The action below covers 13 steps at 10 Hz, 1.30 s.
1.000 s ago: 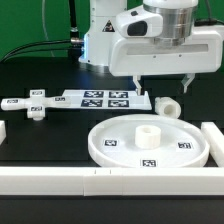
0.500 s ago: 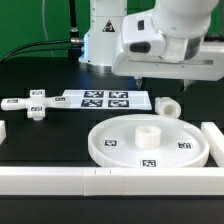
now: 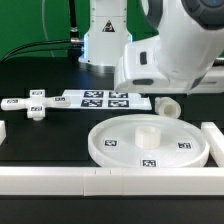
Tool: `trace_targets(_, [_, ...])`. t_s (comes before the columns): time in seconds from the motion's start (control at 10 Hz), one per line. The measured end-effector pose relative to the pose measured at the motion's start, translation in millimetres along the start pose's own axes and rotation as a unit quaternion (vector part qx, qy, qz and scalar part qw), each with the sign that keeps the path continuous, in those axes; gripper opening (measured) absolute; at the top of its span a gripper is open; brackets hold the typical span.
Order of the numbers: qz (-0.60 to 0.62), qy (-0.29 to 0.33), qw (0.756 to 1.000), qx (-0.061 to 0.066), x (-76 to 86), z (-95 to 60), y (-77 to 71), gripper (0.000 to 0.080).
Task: Assemble round table
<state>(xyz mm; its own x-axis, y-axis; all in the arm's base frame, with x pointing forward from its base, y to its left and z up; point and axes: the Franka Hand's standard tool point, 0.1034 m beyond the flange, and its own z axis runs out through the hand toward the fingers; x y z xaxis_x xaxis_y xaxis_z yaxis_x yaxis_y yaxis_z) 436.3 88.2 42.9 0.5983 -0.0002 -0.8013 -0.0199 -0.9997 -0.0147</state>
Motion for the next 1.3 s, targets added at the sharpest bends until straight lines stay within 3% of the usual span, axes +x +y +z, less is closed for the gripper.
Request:
trace_targets(0.9, [-0.003,0.01,1.0,0.0,27.2,19.0,-4.5,0.0649])
trace_targets(1.2, [-0.003,0.01,1.0,0.0,28.0,20.2,-4.7,0.0625])
trace_targets(1.3, [-0.003,0.01,1.0,0.0,28.1,20.5,-4.7,0.0445])
